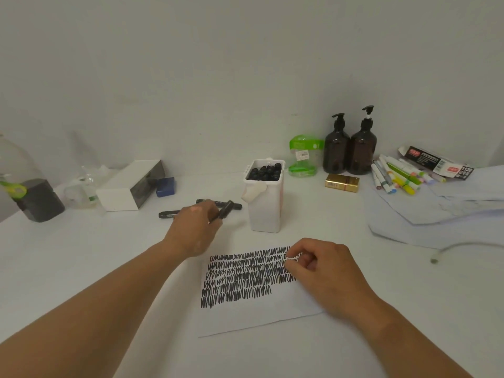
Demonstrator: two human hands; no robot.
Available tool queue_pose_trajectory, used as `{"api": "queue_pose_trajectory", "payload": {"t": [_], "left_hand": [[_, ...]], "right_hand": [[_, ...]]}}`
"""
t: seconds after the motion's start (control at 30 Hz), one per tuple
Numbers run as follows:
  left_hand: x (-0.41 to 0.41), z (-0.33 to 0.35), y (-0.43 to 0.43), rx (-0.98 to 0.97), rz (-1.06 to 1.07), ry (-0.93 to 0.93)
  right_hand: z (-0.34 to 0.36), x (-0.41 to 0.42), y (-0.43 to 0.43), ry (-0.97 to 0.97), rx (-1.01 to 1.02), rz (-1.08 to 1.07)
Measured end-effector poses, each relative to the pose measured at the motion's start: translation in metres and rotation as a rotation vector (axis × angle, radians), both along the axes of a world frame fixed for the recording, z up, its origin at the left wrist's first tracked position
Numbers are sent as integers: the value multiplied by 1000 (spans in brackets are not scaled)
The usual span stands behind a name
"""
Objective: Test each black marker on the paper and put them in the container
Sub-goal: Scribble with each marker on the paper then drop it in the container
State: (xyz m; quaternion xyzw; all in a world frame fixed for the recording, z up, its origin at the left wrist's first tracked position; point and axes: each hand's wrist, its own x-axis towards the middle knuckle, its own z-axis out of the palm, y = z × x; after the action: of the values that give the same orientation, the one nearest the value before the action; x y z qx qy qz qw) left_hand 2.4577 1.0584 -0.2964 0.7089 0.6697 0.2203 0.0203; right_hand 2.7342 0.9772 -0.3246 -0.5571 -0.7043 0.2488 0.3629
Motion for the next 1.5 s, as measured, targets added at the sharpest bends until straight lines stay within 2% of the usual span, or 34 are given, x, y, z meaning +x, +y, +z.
{"api": "queue_pose_trajectory", "payload": {"t": [0.07,0.17,0.23,0.33,0.43,0.5,0.67,0.73,0.93,1.03,1.2,1.33,1.43,1.5], "left_hand": [[4,9,-25,-38,-8,-343],[14,11,-67,-169,-114,-965],[22,3,-88,-226,-159,-1277],[36,-10,-105,-269,-197,-1527],[41,-16,-109,-303,-241,-1606],[38,-16,-111,-286,-246,-1520],[37,-23,-120,-40,-317,-618],[42,-25,-122,23,-418,-425],[56,-21,-126,-15,-604,-377],[56,-26,-127,27,-555,-315],[58,-24,-127,101,-507,-313],[56,-25,-126,113,-482,-285],[58,-26,-127,99,-484,-297],[58,-27,-125,95,-423,-291]], "right_hand": [[2,-2,-3,-5,5,8],[7,-6,-7,29,12,55],[10,-10,-13,82,-16,151],[9,-17,-20,79,-101,278],[9,-22,-20,162,-113,278],[10,-19,-18,258,-108,228],[11,-18,-17,443,-119,202],[12,-22,-19,503,-129,217],[11,-39,-29,516,-171,317],[11,-42,-29,533,-200,319],[16,-40,-30,636,-246,373],[14,-37,-29,600,-198,391],[13,-37,-28,585,-101,327],[15,-31,-22,682,-68,203]]}}
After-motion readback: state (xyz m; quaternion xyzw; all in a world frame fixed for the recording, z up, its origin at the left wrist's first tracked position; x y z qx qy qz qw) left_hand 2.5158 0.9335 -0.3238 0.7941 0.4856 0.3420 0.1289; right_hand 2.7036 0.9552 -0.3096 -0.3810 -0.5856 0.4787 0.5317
